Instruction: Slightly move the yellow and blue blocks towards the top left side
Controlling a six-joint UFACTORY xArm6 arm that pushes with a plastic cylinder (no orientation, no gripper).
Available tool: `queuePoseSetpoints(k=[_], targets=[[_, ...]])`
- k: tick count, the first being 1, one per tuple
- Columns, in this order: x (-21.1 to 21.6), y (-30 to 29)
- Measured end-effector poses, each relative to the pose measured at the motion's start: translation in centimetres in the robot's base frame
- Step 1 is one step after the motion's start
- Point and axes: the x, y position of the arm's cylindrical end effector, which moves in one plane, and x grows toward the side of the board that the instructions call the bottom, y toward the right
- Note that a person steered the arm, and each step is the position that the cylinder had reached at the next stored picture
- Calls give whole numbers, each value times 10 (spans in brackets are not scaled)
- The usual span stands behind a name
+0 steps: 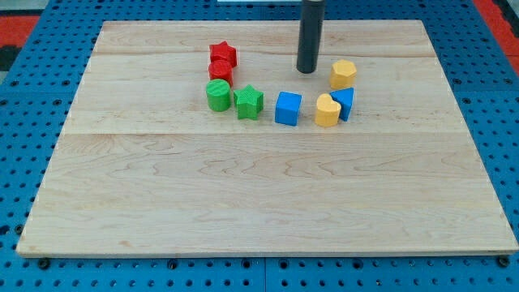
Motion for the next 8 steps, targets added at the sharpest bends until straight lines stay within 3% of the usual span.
queuePoseSetpoints(k=[1,2,3,4,5,6,7,8], targets=[[-2,28],[-57,28],[-60,98],[51,149],[135,114],[137,64],[101,33],[99,23]])
